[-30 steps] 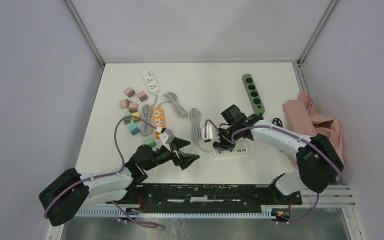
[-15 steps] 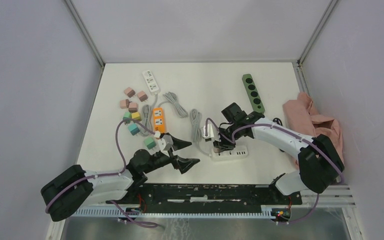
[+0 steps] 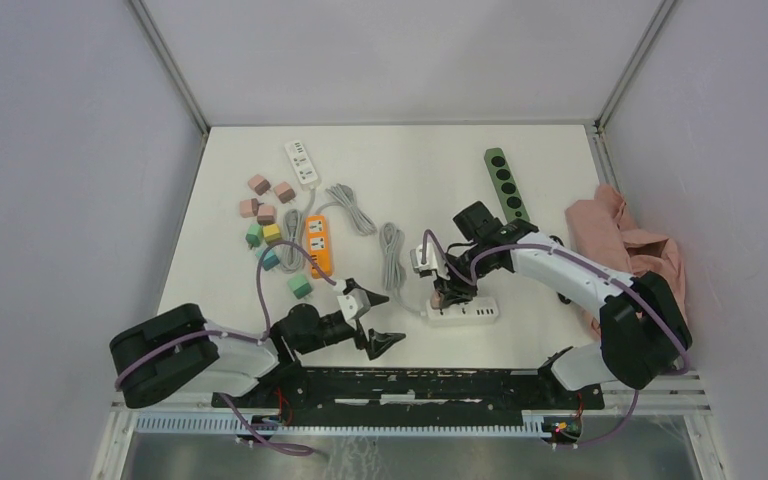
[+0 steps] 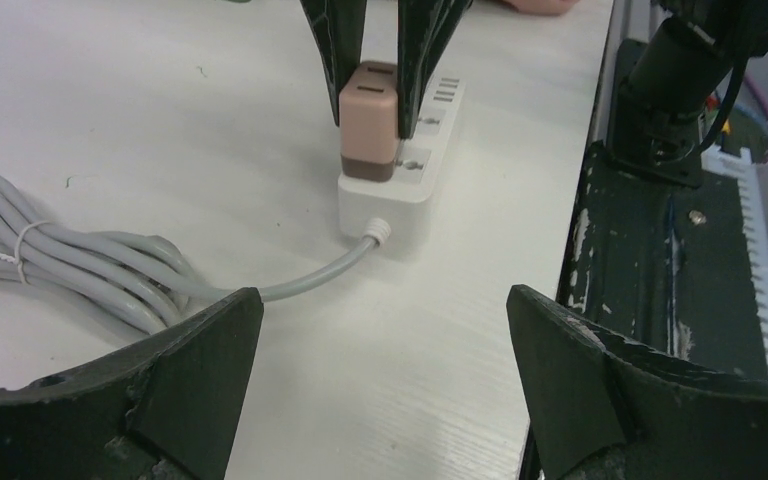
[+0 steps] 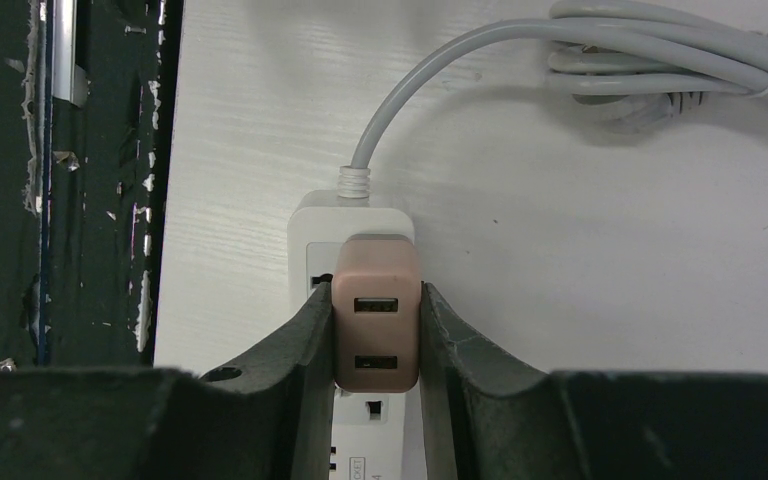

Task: Pull the plug off the socket
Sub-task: Remove the plug from the socket.

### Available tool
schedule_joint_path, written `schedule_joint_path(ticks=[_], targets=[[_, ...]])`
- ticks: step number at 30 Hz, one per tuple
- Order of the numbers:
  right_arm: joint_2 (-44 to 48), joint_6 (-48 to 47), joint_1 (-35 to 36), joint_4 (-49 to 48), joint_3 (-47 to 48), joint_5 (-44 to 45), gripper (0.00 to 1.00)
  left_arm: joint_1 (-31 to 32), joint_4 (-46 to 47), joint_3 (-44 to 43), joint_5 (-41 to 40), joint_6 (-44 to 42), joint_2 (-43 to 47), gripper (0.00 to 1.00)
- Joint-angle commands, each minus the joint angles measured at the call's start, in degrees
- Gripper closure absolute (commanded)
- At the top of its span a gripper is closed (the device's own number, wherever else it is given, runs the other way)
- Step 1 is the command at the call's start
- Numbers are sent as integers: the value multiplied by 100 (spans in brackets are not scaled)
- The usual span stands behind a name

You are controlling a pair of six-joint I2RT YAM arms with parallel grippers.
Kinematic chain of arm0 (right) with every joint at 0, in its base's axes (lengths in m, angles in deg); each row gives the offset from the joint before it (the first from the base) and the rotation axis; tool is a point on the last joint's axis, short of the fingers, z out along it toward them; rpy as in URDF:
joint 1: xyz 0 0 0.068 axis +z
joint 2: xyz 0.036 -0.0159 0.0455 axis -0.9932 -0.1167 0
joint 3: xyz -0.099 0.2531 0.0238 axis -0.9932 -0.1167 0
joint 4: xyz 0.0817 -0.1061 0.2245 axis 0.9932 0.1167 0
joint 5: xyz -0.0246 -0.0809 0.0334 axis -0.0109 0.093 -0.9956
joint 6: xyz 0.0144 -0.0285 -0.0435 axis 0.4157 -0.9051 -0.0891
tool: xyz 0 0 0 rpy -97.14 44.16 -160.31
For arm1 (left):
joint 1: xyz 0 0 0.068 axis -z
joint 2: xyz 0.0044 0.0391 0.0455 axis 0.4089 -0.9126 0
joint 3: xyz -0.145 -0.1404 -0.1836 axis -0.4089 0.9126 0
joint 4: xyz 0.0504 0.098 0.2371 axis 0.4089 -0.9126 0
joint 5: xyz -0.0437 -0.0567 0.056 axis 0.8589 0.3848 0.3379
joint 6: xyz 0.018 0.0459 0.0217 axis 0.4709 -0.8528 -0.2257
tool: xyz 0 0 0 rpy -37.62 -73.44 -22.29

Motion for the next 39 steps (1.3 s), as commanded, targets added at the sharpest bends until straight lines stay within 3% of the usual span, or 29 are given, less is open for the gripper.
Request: schedule_joint_path(ticks=[1, 17, 26, 31, 39], targets=[[234, -190, -155, 238, 311, -539, 100, 65, 948, -166, -54, -645, -532, 2], [204, -505, -341, 451, 302, -721, 100, 95, 1348, -926, 376, -1344, -2008, 2], [250, -483, -365, 342, 234, -792, 100, 289, 1386, -1533, 503, -1282, -2725, 5], [405, -507, -362, 254, 131, -917, 100, 327, 1938, -1610, 350, -1093, -3293, 7], [431, -531, -363, 179, 50, -1063, 100, 337, 2064, -1914, 324, -908, -3635, 17]])
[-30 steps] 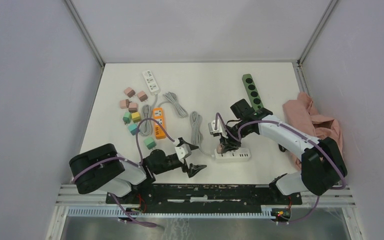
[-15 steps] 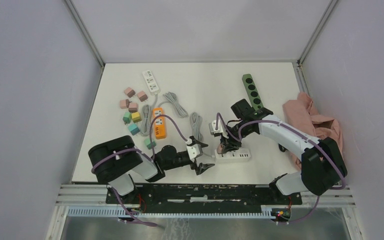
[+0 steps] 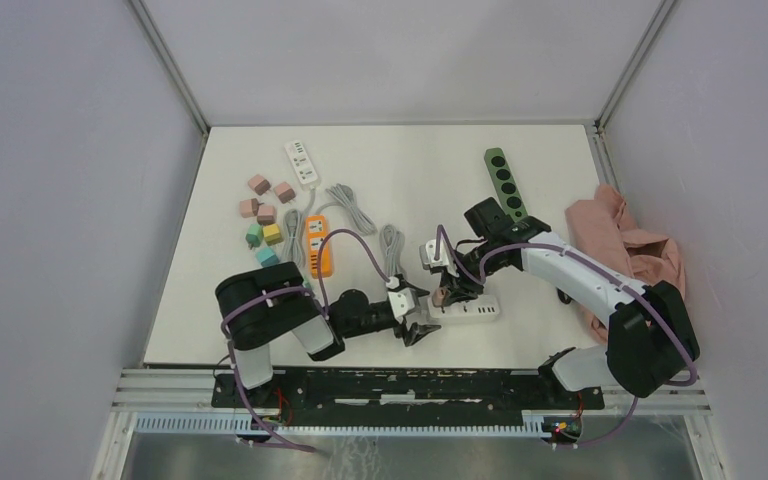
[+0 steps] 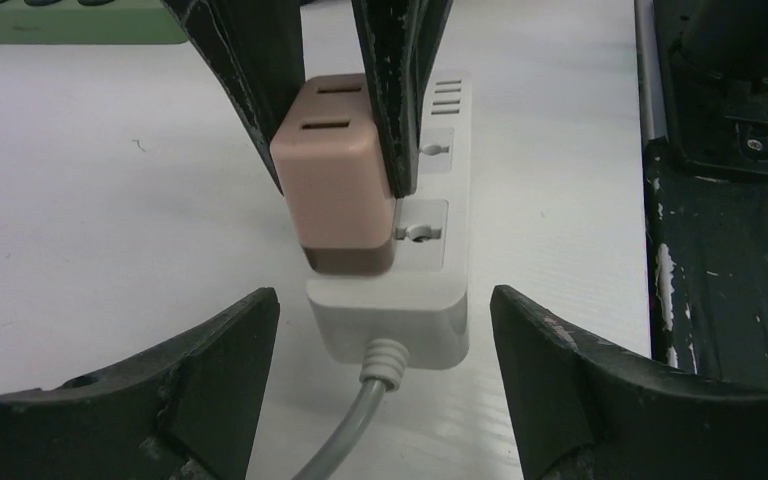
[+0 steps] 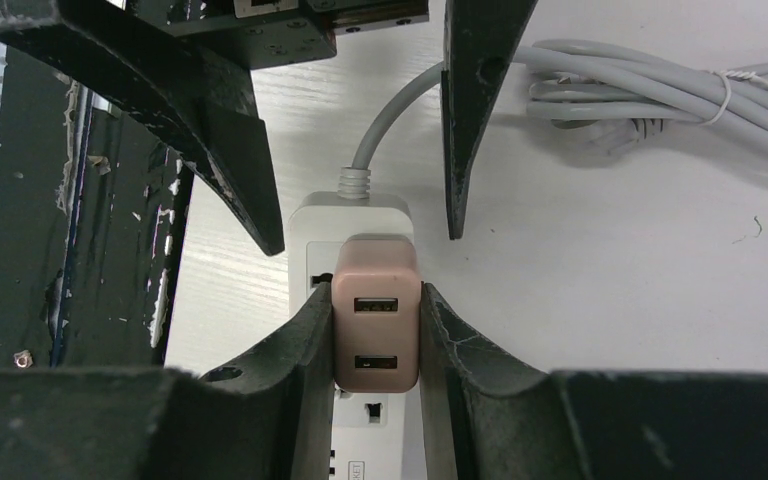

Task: Pull the plug off the socket
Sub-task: Remove the plug from the socket.

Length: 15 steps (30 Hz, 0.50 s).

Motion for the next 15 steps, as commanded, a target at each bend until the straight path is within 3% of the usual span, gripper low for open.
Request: schedule_joint_path(ticks=[1, 4, 7, 10, 12, 15], targets=[[151, -108, -20, -145, 30, -498, 100, 51, 497, -254, -32, 141, -116, 18], [133, -116, -7, -151, 25, -519, 100, 51, 524, -322, -9, 203, -202, 21], [139, -125, -10, -151, 12, -504, 100, 51, 604, -335, 29, 294, -267, 32], [127, -162, -12, -145, 9, -476, 100, 51, 660, -312, 7, 370, -291, 67], [114, -213, -10, -97, 13, -460, 100, 51, 665, -294, -22, 395, -291, 84], [119, -288, 29, -95, -78, -604, 100, 43, 600, -291, -90, 416, -320, 97]])
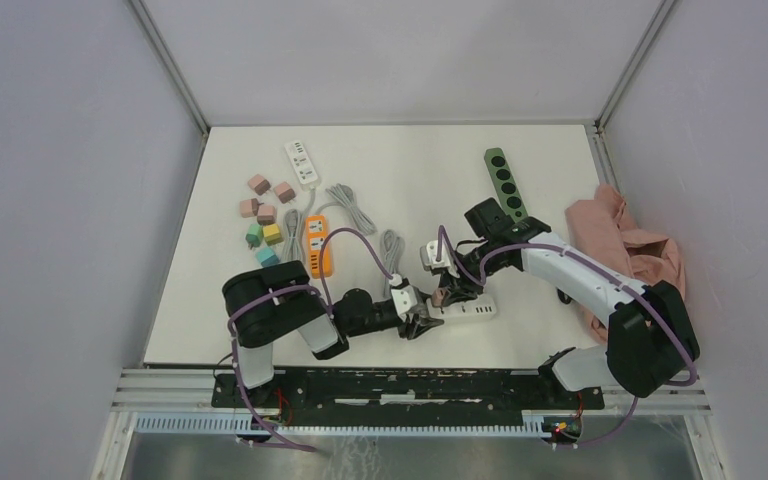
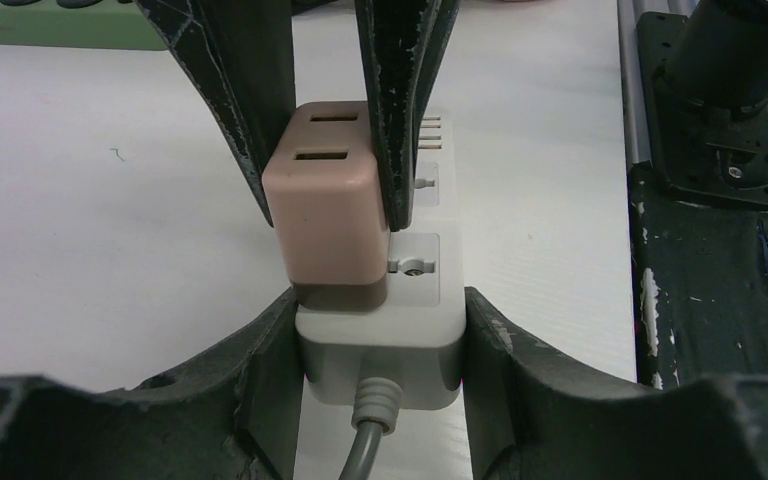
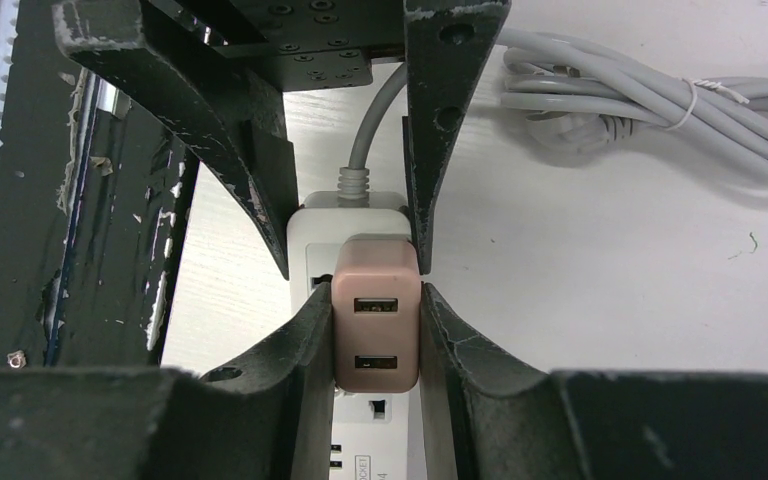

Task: Pull the plug off the socket
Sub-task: Remove the plug from the socket.

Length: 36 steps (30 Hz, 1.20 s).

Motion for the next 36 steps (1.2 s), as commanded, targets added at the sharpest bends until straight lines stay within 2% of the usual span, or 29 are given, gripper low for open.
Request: schedule_joint_path(ticks=[1, 7, 10, 14, 18, 22, 25, 27, 31, 36], targets=[[136, -141, 98, -111, -107, -553, 100, 12, 443, -56, -95, 139, -114, 97], [-9, 693, 208, -423, 154, -567, 100, 12, 422, -31, -48, 125, -213, 97], [-86, 414, -109, -107, 305, -418, 100, 12, 454, 27, -72, 125, -234, 97], [67, -441, -258, 408, 204, -183, 100, -17, 487, 85, -113, 99, -259, 97], [86, -1043, -52, 866, 68, -702, 100, -58, 542, 94, -86, 99, -322, 97], [-84, -232, 366, 253, 105, -906, 100, -59, 546, 19, -69, 89, -445, 97], [-170, 733, 284, -301, 284, -666, 100, -54, 604, 30, -107, 114, -506, 97], [-153, 931, 20, -415, 300, -603, 100, -57, 668, 57, -127, 117, -525, 97], [56, 173, -434, 89, 227, -450, 100, -53, 675, 107, -190, 74, -523, 97], [201, -863, -340, 705, -20, -789, 100, -71, 667, 75, -140, 55, -556, 97]])
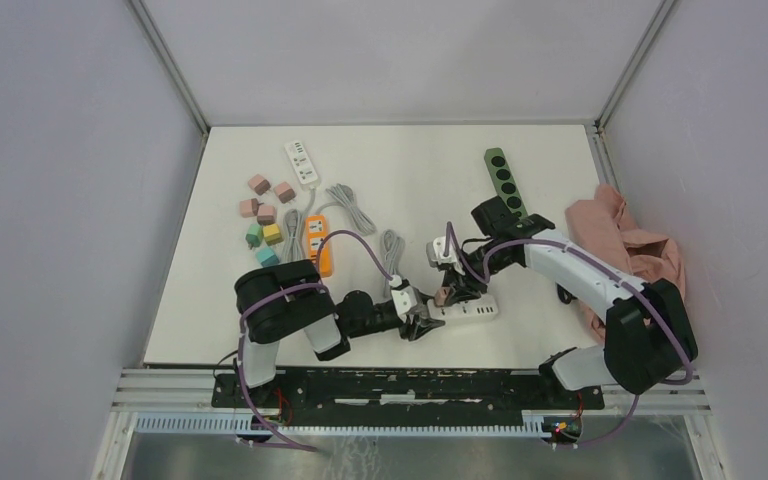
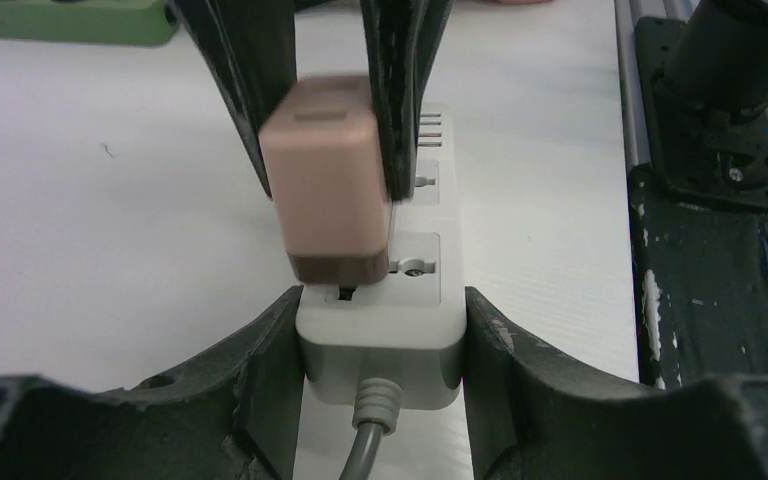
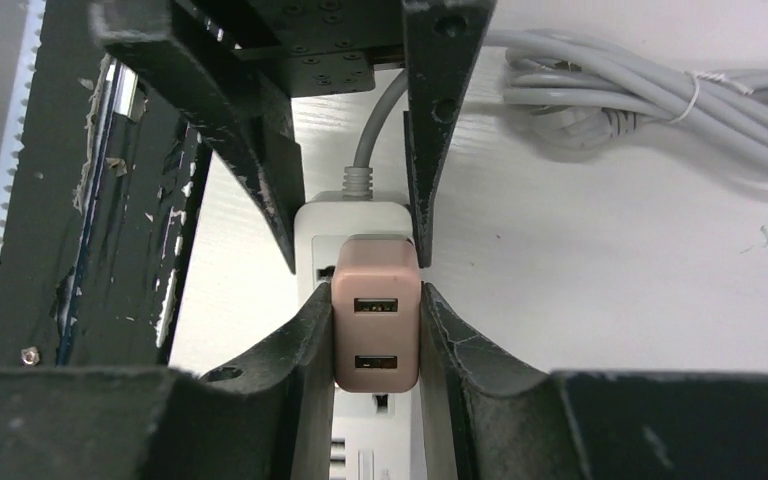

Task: Pull the plug off the socket
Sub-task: Remove the plug from the socket.

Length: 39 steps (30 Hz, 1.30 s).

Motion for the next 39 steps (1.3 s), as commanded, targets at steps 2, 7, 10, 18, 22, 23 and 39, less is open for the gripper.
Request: schedule_joint_path(ticks=[2, 7, 10, 18, 22, 23, 39], targets=[[289, -676, 183, 544, 14, -582, 100, -44, 203, 92, -107, -57, -160, 97], [182, 452, 279, -125, 133, -722, 100, -43, 198, 74, -110, -41, -191, 97], [169, 503, 12, 45, 316, -705, 100, -53, 228, 87, -139, -23, -222, 97], [245, -864, -629, 1730, 813, -756, 100, -80, 300, 79, -141, 86, -333, 97], [31, -1208, -667, 2287, 1060, -922, 100, -102, 334, 117, -174, 142, -335, 97], [-6, -1229, -660, 2357, 1098, -938, 100, -113, 329, 120, -170, 156, -331, 97], [-138, -785, -835, 2297, 1247, -1183, 100, -149, 240, 181, -307, 468, -40, 21]])
